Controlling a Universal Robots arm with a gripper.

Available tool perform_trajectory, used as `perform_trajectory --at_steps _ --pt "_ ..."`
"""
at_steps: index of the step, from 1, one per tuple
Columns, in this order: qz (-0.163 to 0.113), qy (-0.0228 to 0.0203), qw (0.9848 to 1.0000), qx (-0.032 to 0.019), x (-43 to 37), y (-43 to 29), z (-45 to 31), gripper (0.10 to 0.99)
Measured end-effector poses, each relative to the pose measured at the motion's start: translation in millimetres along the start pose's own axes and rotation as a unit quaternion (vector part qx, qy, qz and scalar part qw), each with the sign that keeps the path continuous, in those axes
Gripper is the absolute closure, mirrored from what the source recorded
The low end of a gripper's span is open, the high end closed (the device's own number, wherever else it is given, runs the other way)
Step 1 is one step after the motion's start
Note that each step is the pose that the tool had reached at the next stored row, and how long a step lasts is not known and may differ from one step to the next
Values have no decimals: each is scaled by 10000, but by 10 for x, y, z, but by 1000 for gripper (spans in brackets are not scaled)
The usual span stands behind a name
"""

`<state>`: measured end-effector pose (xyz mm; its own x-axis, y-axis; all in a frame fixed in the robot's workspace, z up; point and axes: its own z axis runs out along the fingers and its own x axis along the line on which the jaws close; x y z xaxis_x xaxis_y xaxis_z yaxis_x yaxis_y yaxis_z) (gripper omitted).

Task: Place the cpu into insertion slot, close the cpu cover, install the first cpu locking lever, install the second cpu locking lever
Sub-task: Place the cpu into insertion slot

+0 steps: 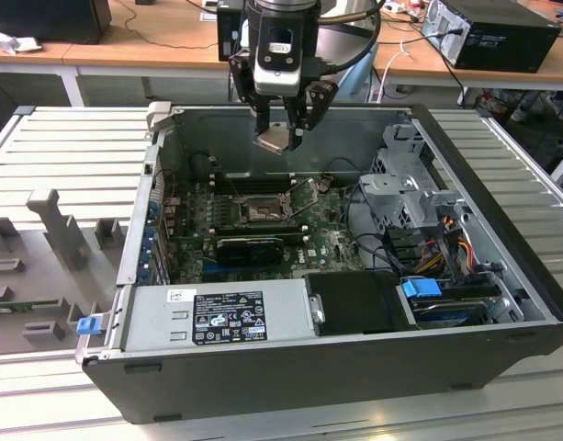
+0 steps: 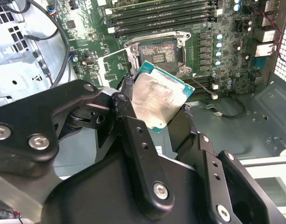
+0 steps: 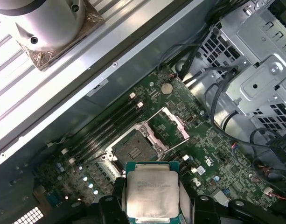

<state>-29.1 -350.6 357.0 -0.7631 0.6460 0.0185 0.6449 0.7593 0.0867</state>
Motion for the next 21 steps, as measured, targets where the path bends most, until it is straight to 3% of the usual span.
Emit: perform_trajectory --at_steps 15,17,21 --pt "378 -33 9993 -7 0 0 2 545" --pt "503 -46 9987 -8 0 0 7 545" --pt "920 -90 9957 -6 0 -2 22 545"
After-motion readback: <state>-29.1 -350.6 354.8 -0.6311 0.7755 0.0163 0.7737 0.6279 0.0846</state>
